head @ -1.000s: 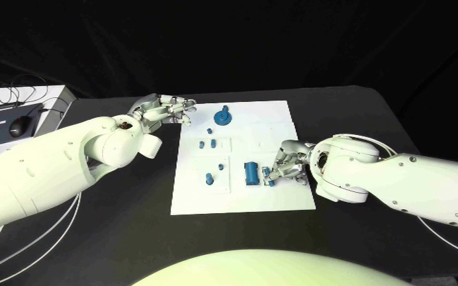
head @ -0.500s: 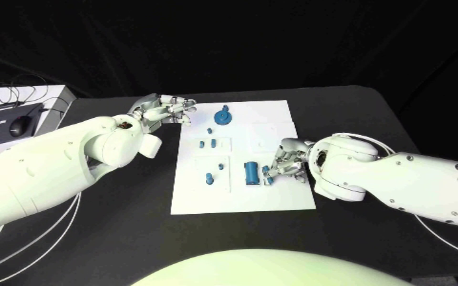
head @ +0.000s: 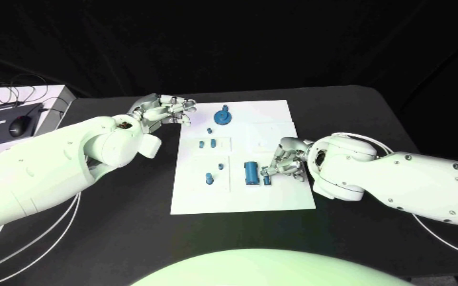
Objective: Assemble the parts on the task board
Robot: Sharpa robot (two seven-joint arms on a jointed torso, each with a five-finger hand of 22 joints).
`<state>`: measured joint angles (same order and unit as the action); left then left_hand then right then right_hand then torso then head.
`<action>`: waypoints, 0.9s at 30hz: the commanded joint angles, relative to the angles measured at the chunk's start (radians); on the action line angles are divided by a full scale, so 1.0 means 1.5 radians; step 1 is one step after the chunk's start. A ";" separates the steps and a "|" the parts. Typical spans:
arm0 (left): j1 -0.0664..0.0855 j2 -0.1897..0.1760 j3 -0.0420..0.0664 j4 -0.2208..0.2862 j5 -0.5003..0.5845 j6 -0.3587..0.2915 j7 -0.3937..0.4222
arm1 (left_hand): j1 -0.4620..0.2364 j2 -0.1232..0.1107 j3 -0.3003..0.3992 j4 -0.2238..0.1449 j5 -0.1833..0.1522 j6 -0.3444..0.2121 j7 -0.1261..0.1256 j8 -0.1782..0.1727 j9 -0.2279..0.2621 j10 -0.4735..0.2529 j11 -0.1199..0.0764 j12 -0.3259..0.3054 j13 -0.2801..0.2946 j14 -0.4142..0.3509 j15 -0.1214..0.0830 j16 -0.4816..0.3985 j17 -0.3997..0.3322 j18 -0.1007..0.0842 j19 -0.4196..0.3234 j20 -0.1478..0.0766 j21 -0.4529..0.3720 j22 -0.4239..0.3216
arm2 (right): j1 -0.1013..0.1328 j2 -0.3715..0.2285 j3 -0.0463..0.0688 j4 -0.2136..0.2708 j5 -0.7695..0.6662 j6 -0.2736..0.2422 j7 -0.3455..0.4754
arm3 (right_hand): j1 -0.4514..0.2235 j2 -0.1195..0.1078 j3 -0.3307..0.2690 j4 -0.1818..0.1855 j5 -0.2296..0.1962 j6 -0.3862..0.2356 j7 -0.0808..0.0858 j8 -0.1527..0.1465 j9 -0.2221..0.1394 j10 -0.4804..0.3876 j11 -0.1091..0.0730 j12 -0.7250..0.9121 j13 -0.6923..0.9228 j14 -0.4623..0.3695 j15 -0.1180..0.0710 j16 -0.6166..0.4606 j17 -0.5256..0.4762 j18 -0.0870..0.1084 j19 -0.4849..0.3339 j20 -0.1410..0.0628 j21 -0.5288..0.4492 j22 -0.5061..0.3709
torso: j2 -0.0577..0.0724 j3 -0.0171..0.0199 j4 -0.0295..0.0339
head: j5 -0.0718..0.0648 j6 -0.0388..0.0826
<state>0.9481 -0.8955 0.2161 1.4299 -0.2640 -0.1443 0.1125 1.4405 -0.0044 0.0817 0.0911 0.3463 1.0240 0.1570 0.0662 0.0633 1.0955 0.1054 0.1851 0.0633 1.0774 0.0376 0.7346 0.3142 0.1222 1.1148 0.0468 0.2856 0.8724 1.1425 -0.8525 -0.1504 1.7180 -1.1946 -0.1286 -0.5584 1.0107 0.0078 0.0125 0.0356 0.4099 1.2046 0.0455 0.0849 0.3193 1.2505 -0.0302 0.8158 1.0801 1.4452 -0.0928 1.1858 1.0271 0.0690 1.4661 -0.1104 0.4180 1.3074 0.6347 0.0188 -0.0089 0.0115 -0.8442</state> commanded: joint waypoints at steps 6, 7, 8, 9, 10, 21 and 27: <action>0.000 0.001 0.000 0.001 -0.001 0.012 0.003 | -0.002 0.000 0.003 0.003 0.001 -0.005 -0.002 -0.002 0.000 -0.003 0.002 0.000 -0.001 0.000 0.005 -0.004 -0.001 0.001 -0.003 0.000 0.002 -0.002 | -0.002 -0.005 0.000 0.004 0.000 -0.019 0.008 | 0.006 -0.002 -0.007 0.009 -0.006 0.000 0.004 0.003 0.002 -0.001 0.001 -0.001 -0.001 0.001 0.002 0.003 -0.001 0.004 0.023 0.006 -0.004 0.041 | 0.000 0.0003 0.0001 | 0.000 0.001; 0.000 0.001 0.000 0.001 -0.001 0.012 0.003 | -0.002 0.000 0.003 0.003 0.001 -0.005 -0.002 -0.002 0.000 -0.003 0.002 0.000 -0.001 0.000 0.005 -0.004 -0.001 0.001 -0.003 0.000 0.002 -0.002 | -0.002 -0.007 0.000 0.005 0.000 -0.022 0.009 | 0.008 -0.002 -0.007 0.008 -0.006 0.000 0.004 0.003 0.002 0.000 0.000 0.000 -0.001 0.001 0.002 0.003 -0.001 0.004 0.023 0.006 -0.004 0.041 | 0.000 0.0003 0.0003 | -0.001 0.002; 0.000 0.001 0.000 0.001 -0.001 0.012 0.003 | -0.002 0.000 0.003 0.003 0.001 -0.005 -0.002 -0.002 0.000 -0.003 0.002 0.000 -0.001 0.000 0.005 -0.004 -0.001 0.001 -0.003 0.000 0.002 -0.002 | -0.003 -0.009 0.000 0.007 0.002 -0.028 0.011 | 0.008 -0.002 -0.007 0.008 -0.006 0.000 0.004 0.003 0.002 0.000 0.000 0.000 -0.001 0.001 0.002 0.003 -0.001 0.004 0.023 0.006 -0.004 0.041 | 0.000 0.0002 0.0004 | -0.001 0.002; 0.000 0.001 0.000 0.001 -0.001 0.012 0.003 | -0.002 0.000 0.003 0.003 0.001 -0.005 -0.002 -0.002 0.000 -0.003 0.002 0.000 -0.001 0.000 0.005 -0.004 -0.001 0.001 -0.003 0.000 0.002 -0.002 | -0.003 -0.012 0.000 0.008 0.004 -0.034 0.014 | 0.010 -0.002 -0.006 0.007 -0.006 0.000 0.004 0.003 0.002 0.000 0.000 0.001 -0.001 0.001 0.002 0.003 0.000 0.003 0.023 0.005 -0.003 0.041 | 0.000 0.0002 0.0004 | -0.001 0.002; 0.000 0.001 0.000 0.001 -0.001 0.012 0.004 | -0.002 0.000 0.003 0.003 0.001 -0.005 -0.002 -0.002 0.000 -0.003 0.002 0.000 -0.001 0.000 0.005 -0.004 -0.001 0.001 -0.003 0.000 0.002 -0.002 | -0.004 -0.015 0.000 0.009 0.007 -0.043 0.020 | 0.015 -0.002 -0.005 0.004 -0.004 0.000 0.004 0.003 0.003 0.001 0.000 0.003 0.000 0.001 0.002 0.003 0.000 0.003 0.023 0.005 -0.002 0.042 | 0.000 0.0003 0.0003 | -0.001 0.003; 0.000 0.005 0.000 -0.004 0.009 0.003 0.042 | -0.014 -0.009 -0.011 0.010 -0.002 -0.004 -0.005 -0.001 0.000 0.000 0.001 0.003 0.000 0.000 0.006 -0.005 -0.002 -0.001 -0.003 0.002 -0.002 -0.007 | -0.005 -0.053 0.000 -0.003 0.150 -0.239 0.240 | 0.056 -0.002 -0.003 -0.014 0.003 -0.029 0.017 -0.004 0.002 -0.028 0.009 -0.020 -0.015 -0.006 0.007 -0.043 -0.049 0.009 0.009 0.011 -0.113 0.017 | -0.001 0.0005 0.0002 | 0.000 0.014; -0.001 0.014 0.000 -0.021 0.028 -0.012 0.084 | -0.013 -0.013 -0.041 0.007 -0.007 0.012 -0.014 -0.001 0.000 0.019 -0.006 0.006 -0.001 -0.011 0.007 -0.029 -0.012 -0.006 -0.014 0.006 -0.022 -0.027 | -0.004 -0.056 0.004 -0.042 0.336 -0.313 0.440 | 0.085 0.006 -0.006 -0.034 0.006 -0.053 0.027 -0.008 -0.007 -0.055 0.016 -0.068 -0.066 -0.021 0.012 -0.164 -0.156 0.009 -0.014 0.018 -0.234 -0.041 | -0.005 -0.0012 -0.0018 | 0.000 0.027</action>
<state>0.9480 -0.8782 0.2160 1.4018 -0.2504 -0.1504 0.1680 1.4272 -0.0177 0.0227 0.1020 0.3383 1.0376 0.1362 0.0662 0.0633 1.1195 0.0996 0.1910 0.0631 1.0661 0.0489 0.6930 0.2963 0.1221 1.1007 0.0562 0.2553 0.8337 1.1363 -0.9370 -0.1460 1.6623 -0.8939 -0.4804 -0.1401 1.1267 0.0183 0.0016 -0.0116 0.4146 1.1303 0.0873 0.0790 0.3089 1.1731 -0.0065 0.7175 0.9851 1.4163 -0.0752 0.9505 0.8027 0.0690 1.4496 -0.0827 0.0738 1.2493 0.6304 0.0190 -0.0095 0.0122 -0.8115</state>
